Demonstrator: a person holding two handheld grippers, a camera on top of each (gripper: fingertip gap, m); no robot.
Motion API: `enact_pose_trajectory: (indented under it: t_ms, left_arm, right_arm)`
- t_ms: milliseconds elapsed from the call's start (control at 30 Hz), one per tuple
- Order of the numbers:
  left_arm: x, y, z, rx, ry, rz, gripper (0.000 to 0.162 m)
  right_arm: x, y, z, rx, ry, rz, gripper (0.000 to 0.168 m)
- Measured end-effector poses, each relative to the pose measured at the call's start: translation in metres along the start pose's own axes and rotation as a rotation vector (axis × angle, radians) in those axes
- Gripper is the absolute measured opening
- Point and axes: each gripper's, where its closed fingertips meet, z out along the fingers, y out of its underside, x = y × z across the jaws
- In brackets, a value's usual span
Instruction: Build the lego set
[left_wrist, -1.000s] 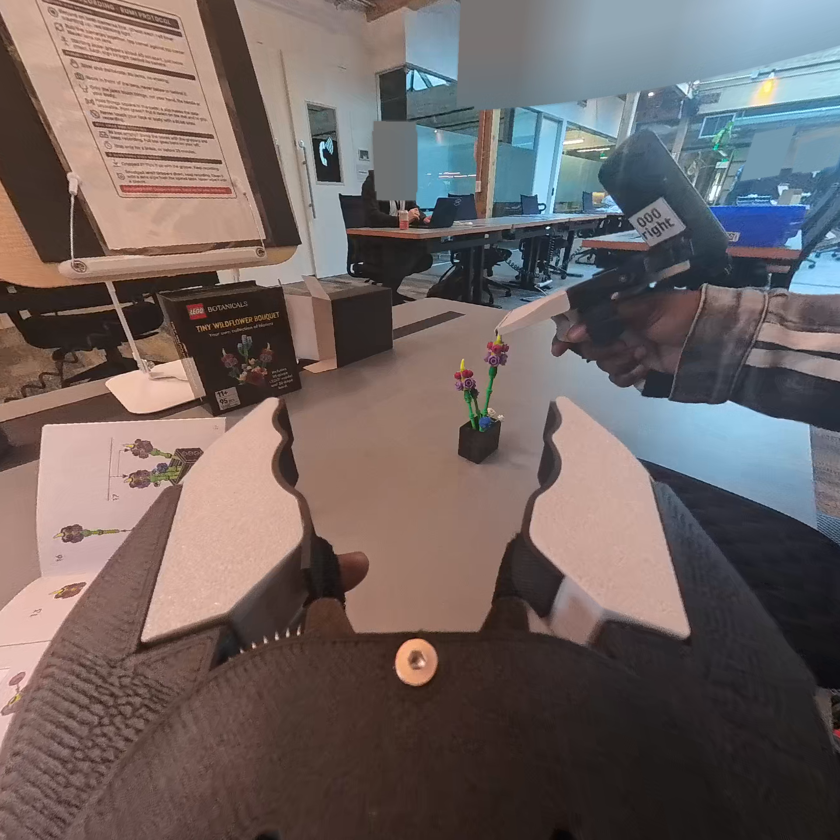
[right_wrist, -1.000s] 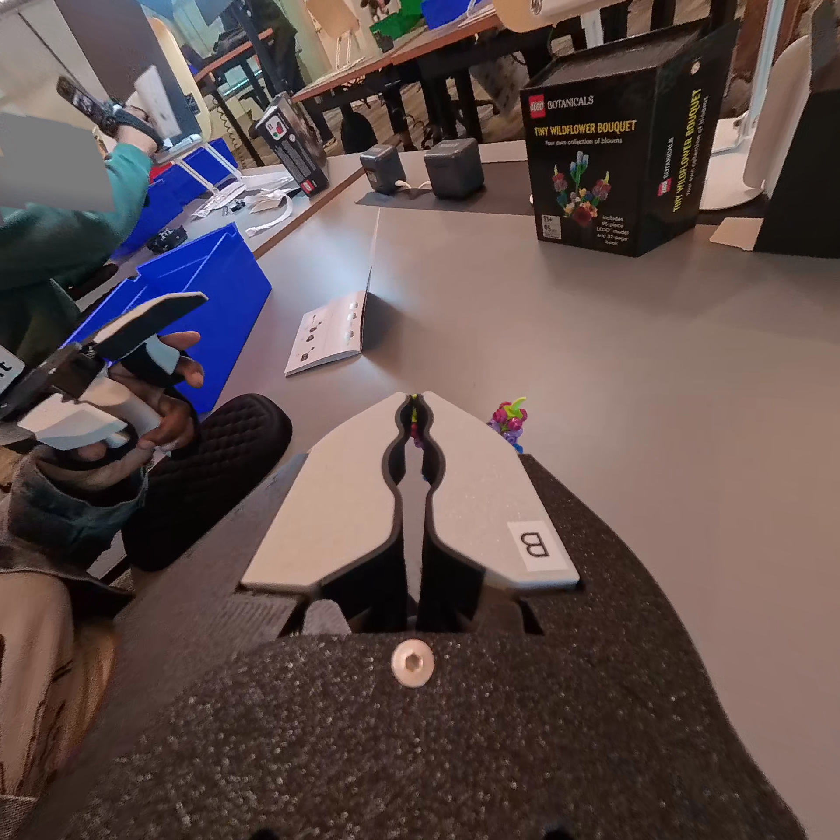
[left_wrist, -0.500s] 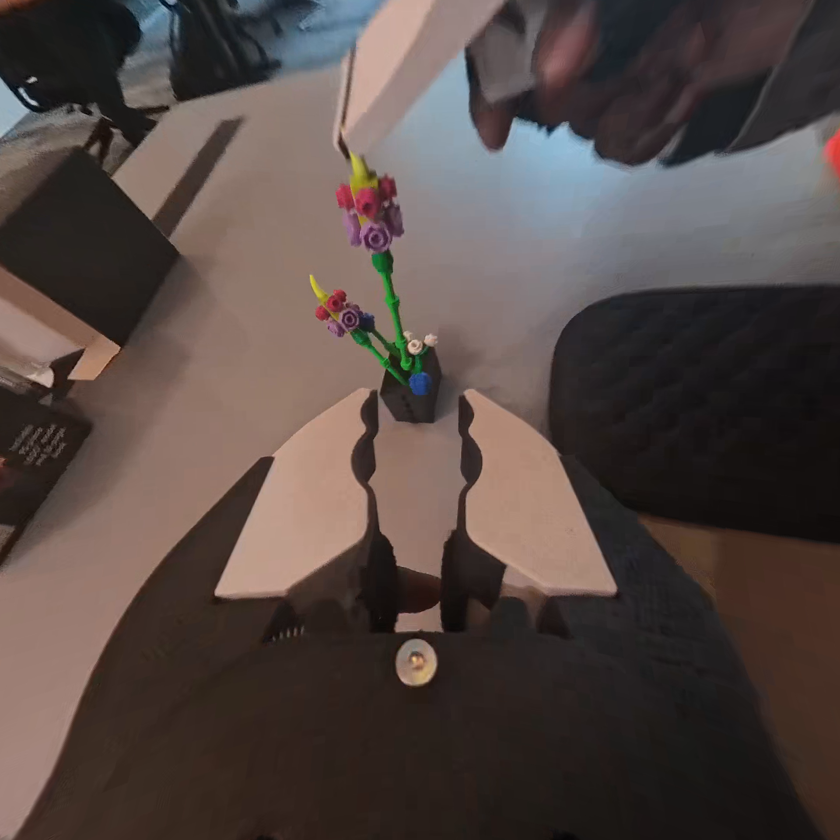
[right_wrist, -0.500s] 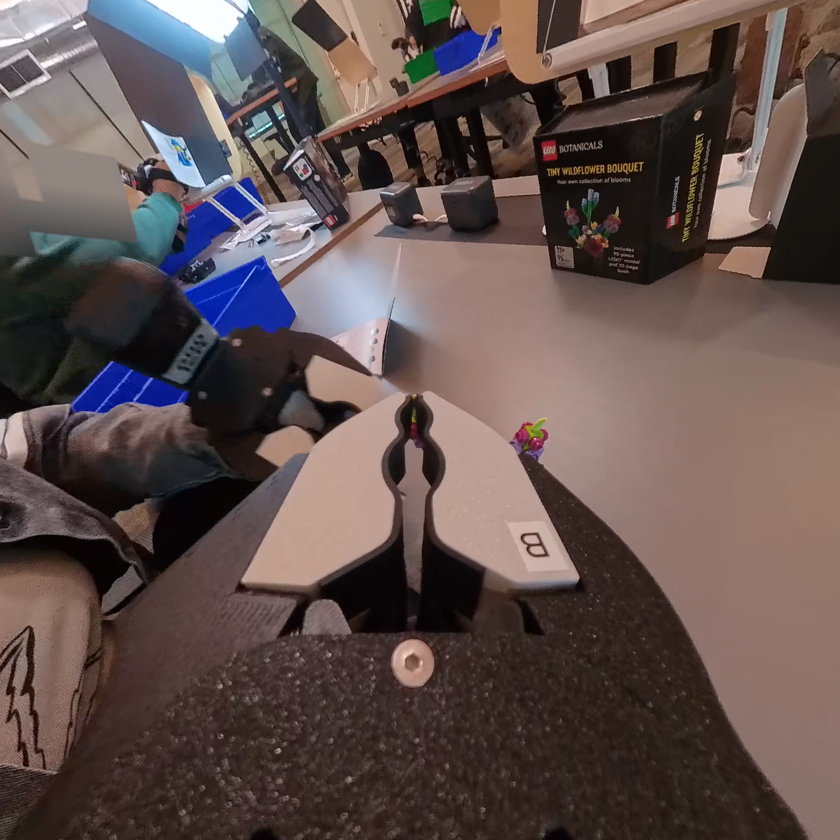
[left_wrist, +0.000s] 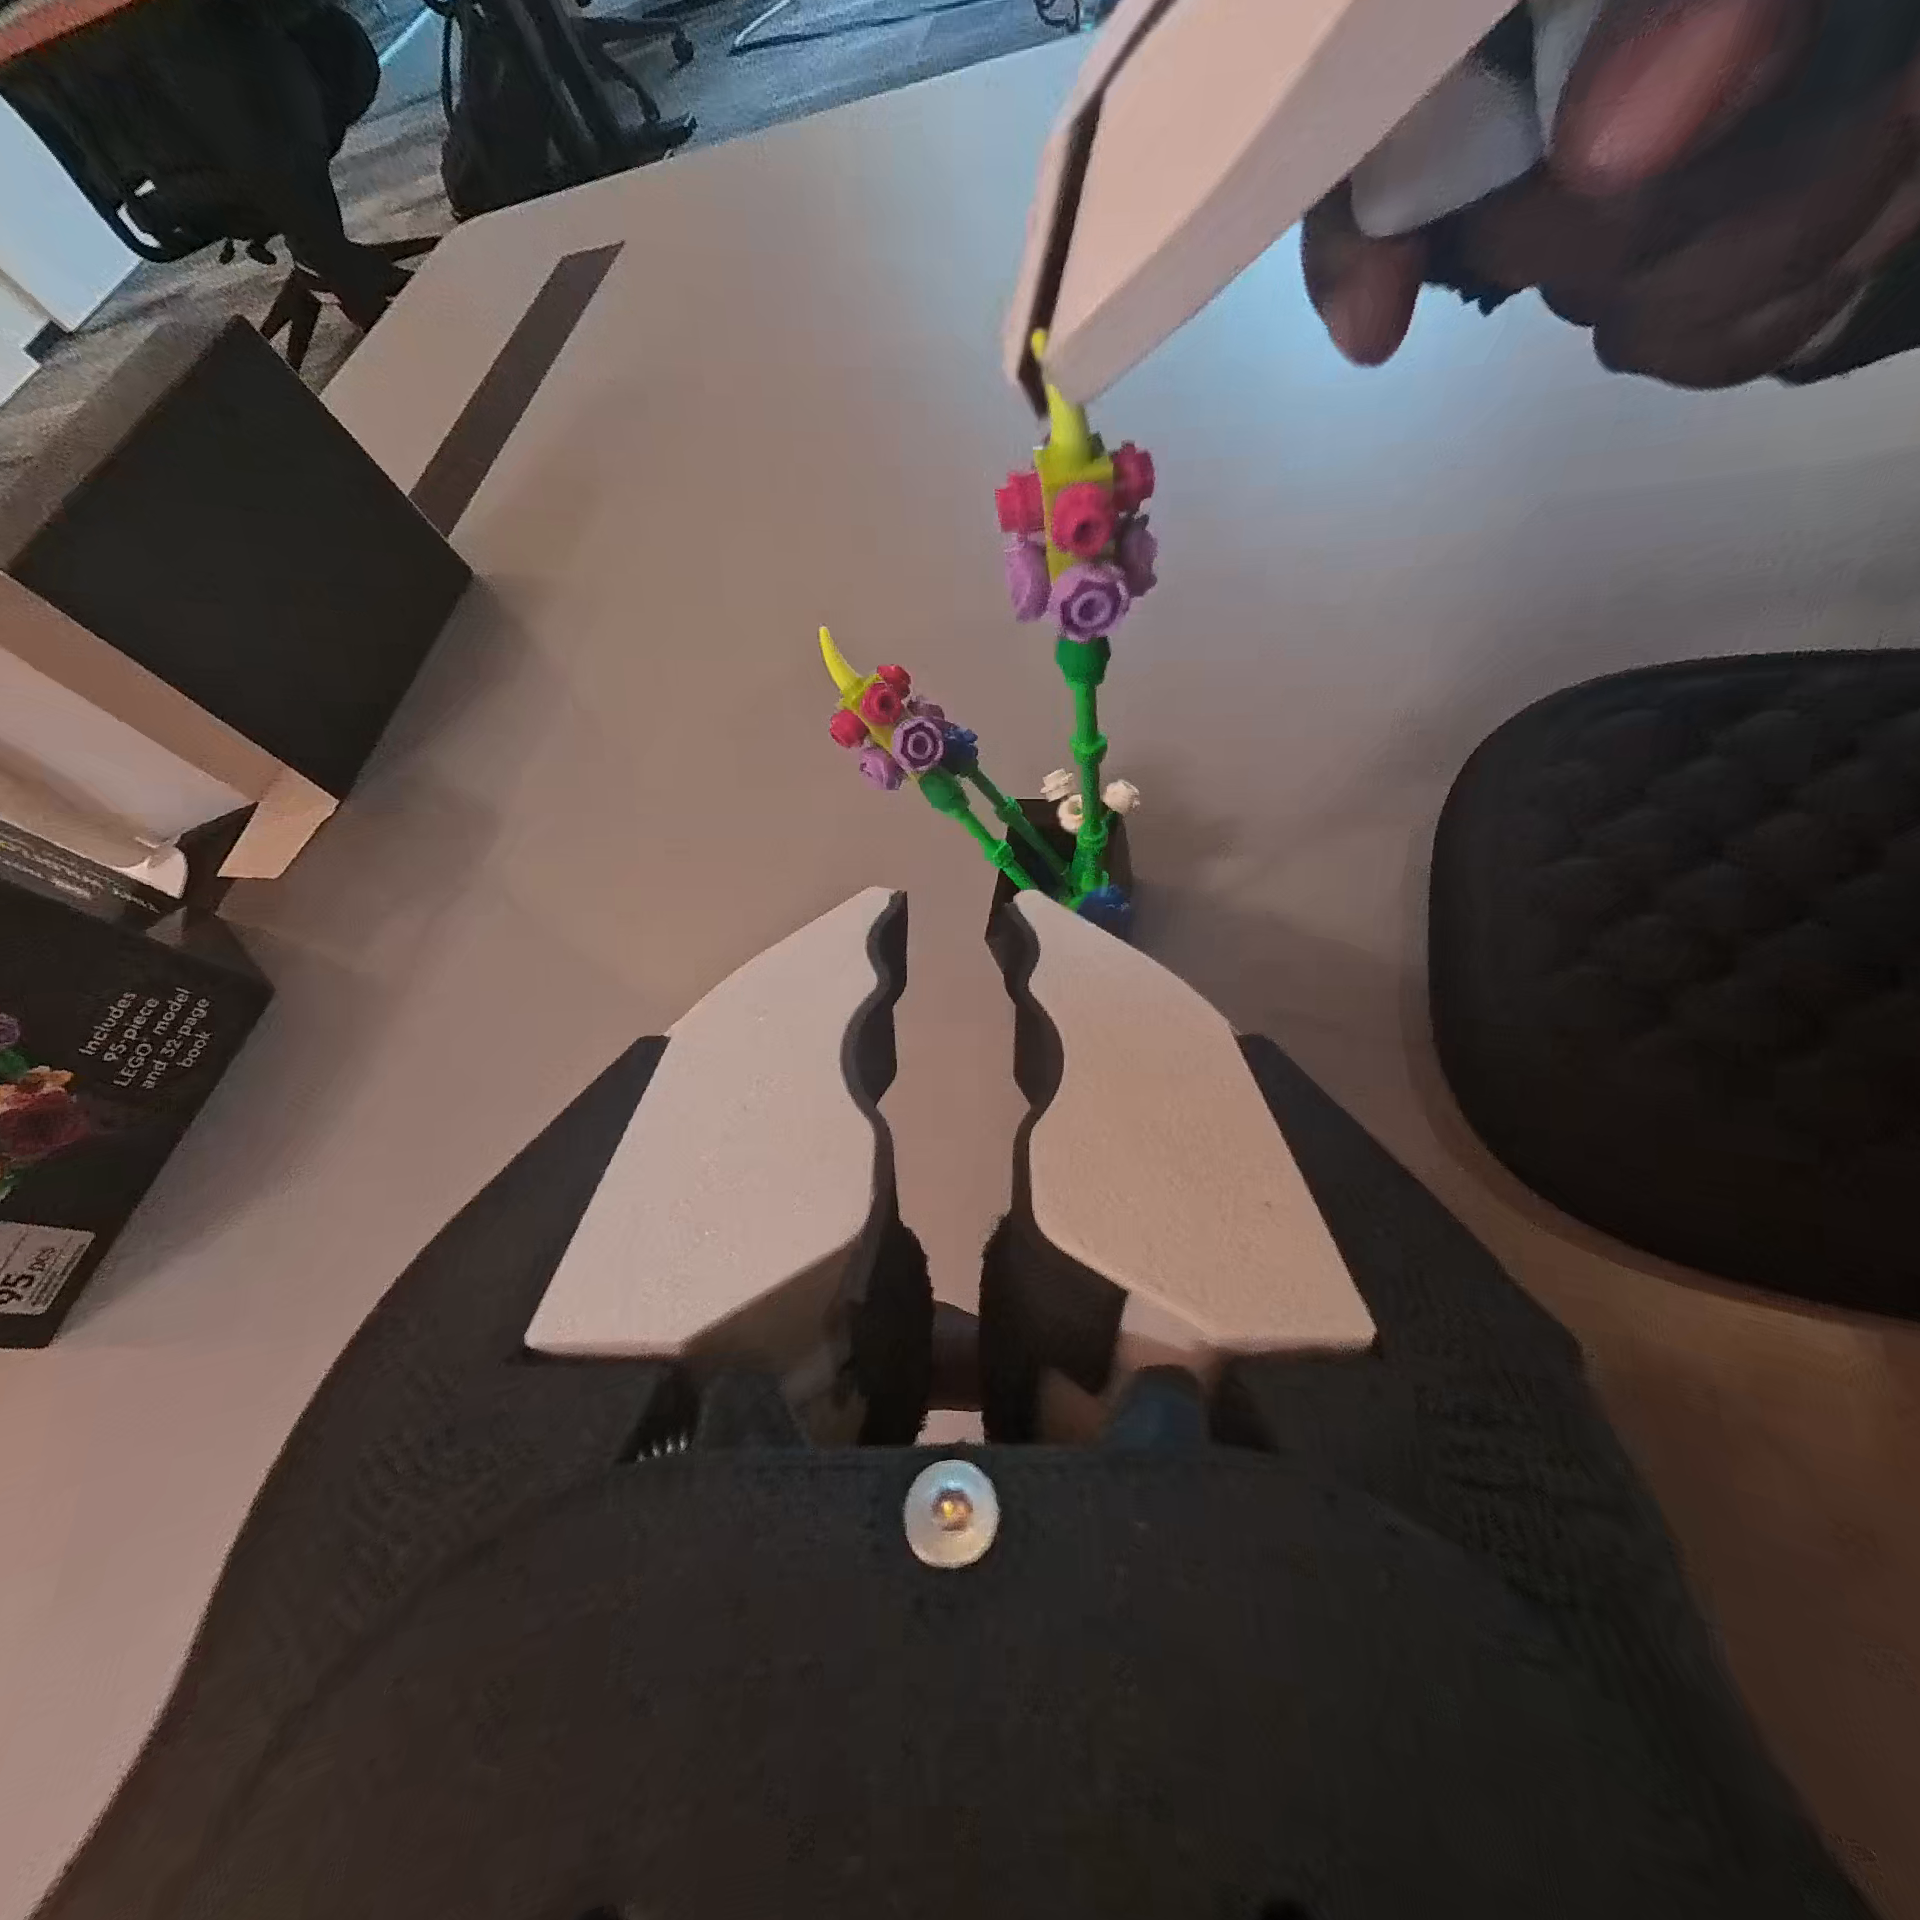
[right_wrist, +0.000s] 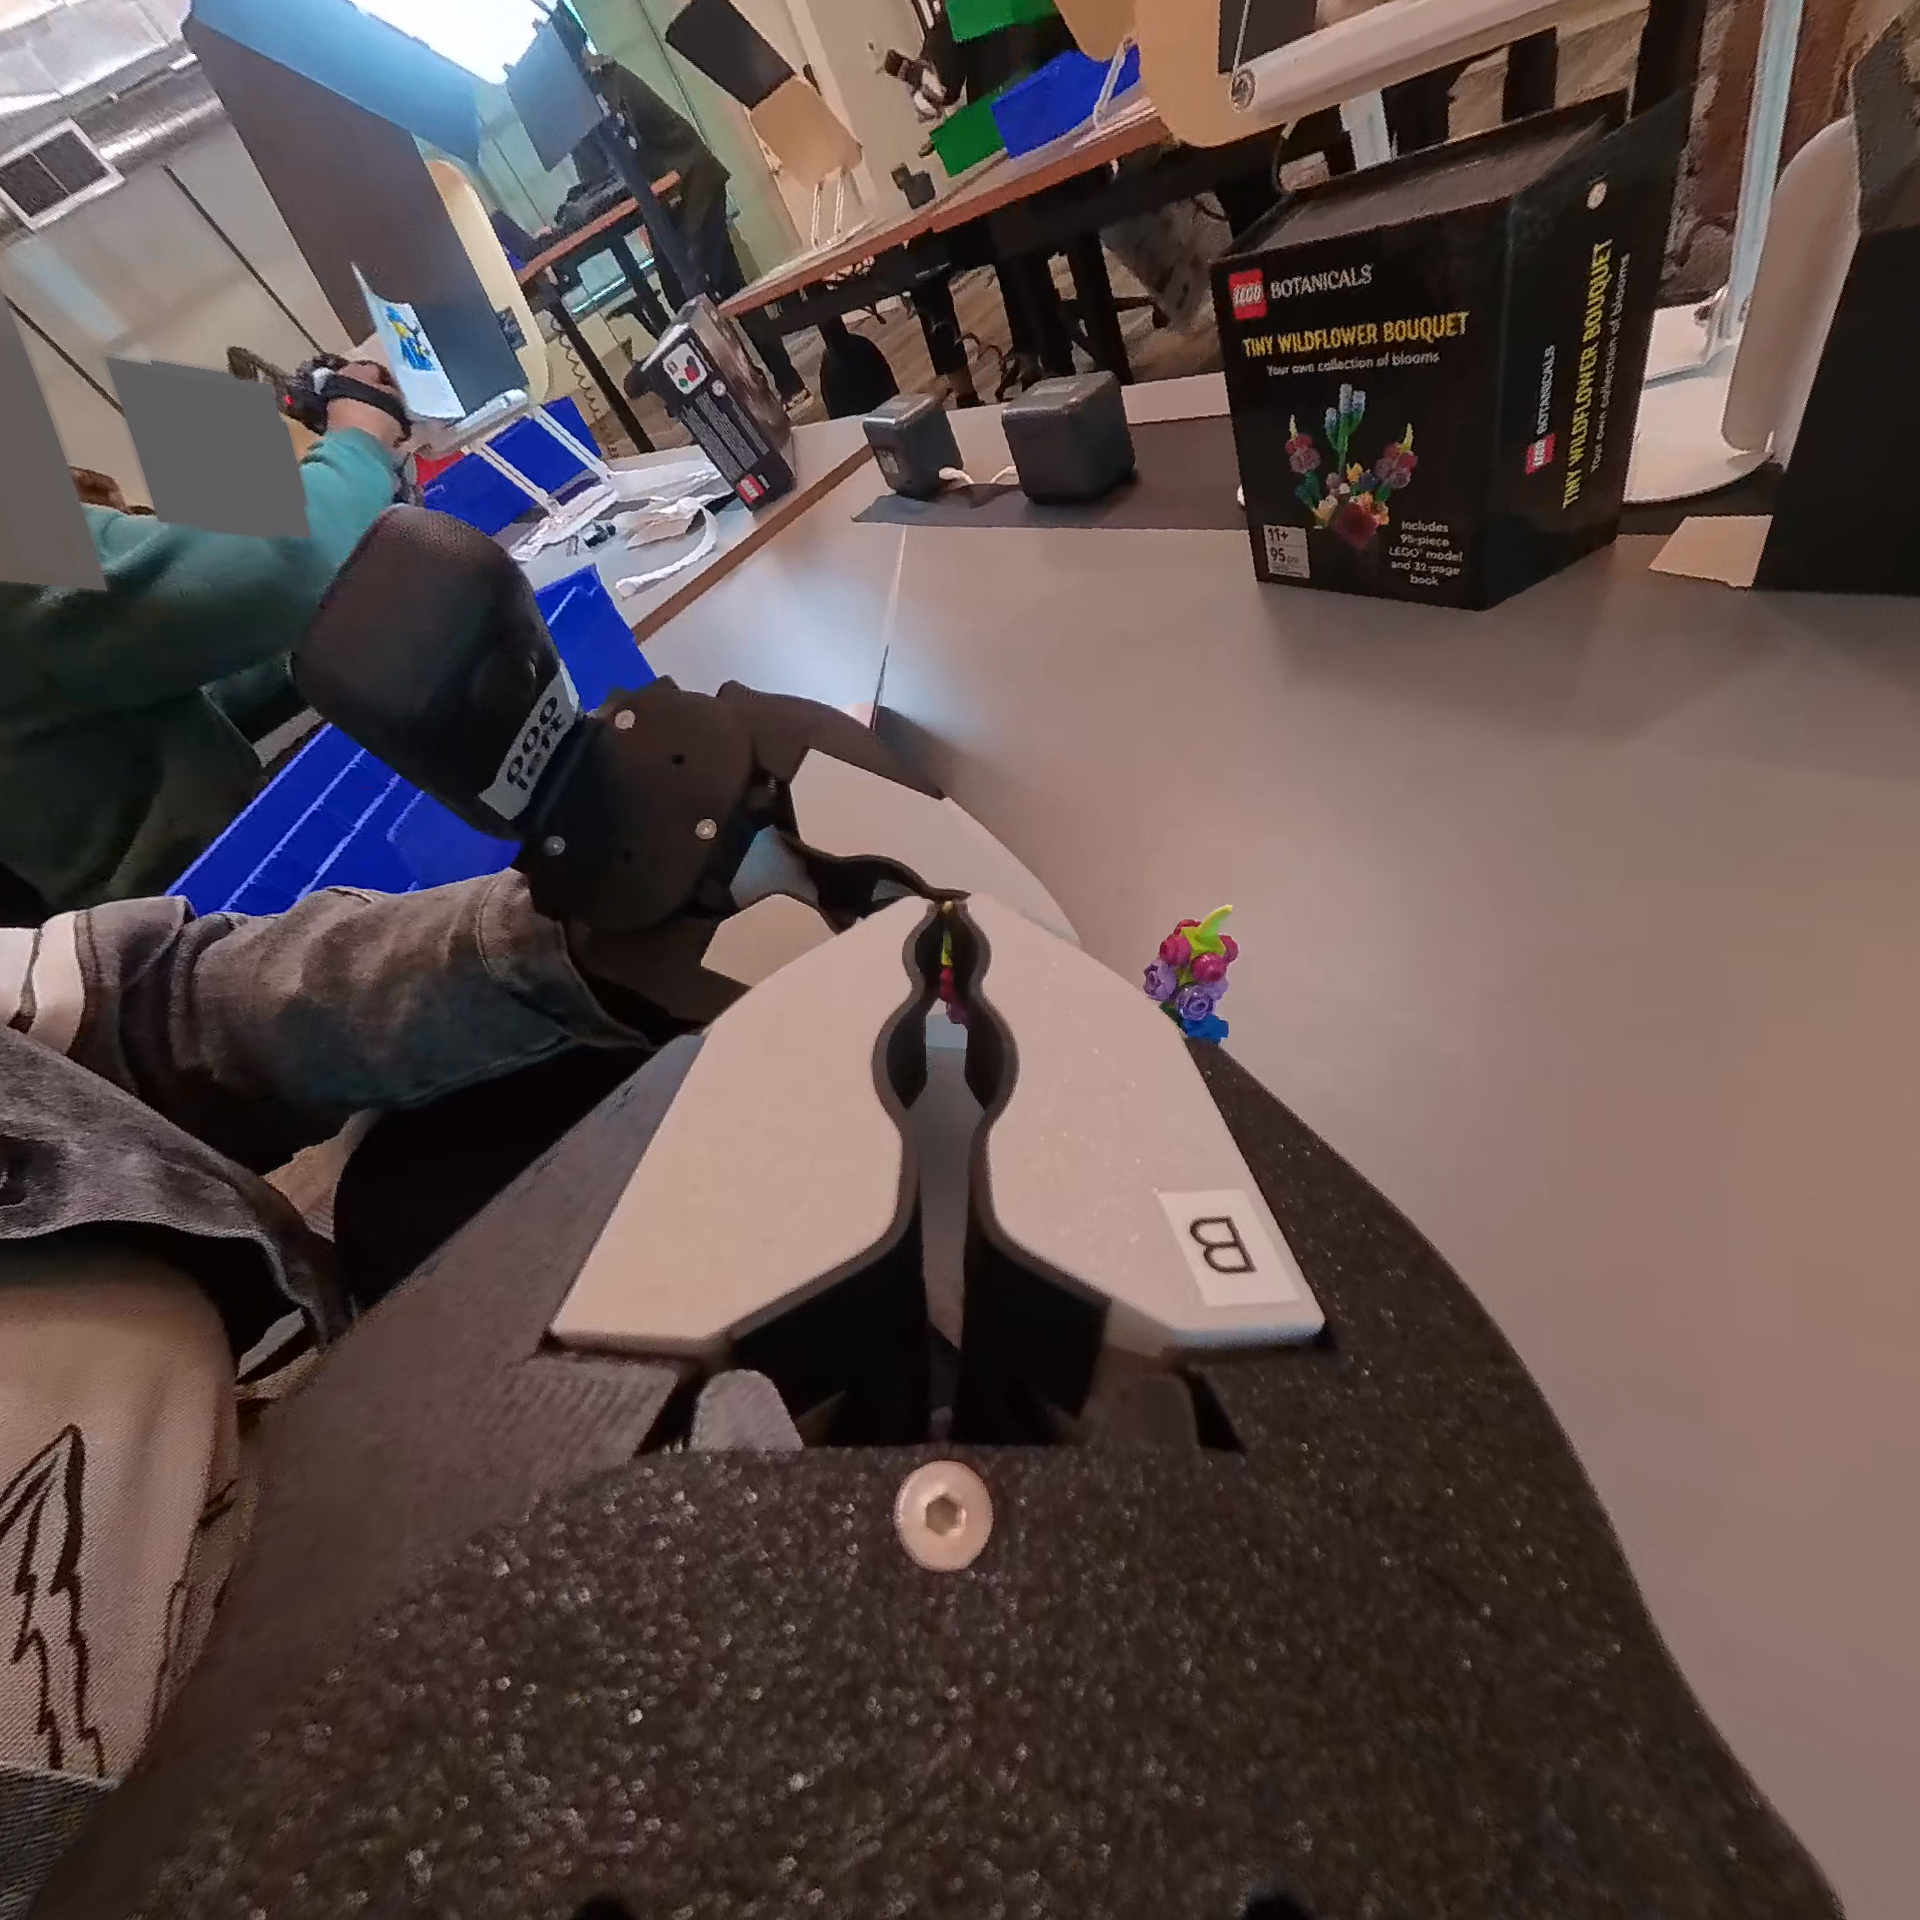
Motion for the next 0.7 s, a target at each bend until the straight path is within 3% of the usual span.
enact_pose_trajectory:
  t_ms: [300, 700]
  left_arm:
    - [0.01, 0.005, -0.002, -0.017, 0.058, 0.001, 0.027]
    - [0.023, 0.004, 0.003, -0.028, 0.064, 0.06, 0.032]
  right_arm:
    - [0.003, -0.01, -0.008, 0.044, 0.026, -0.033, 0.001]
    - [0.005, 0.004, 0.012, -0.079, 0.031, -0.066, 0.001]
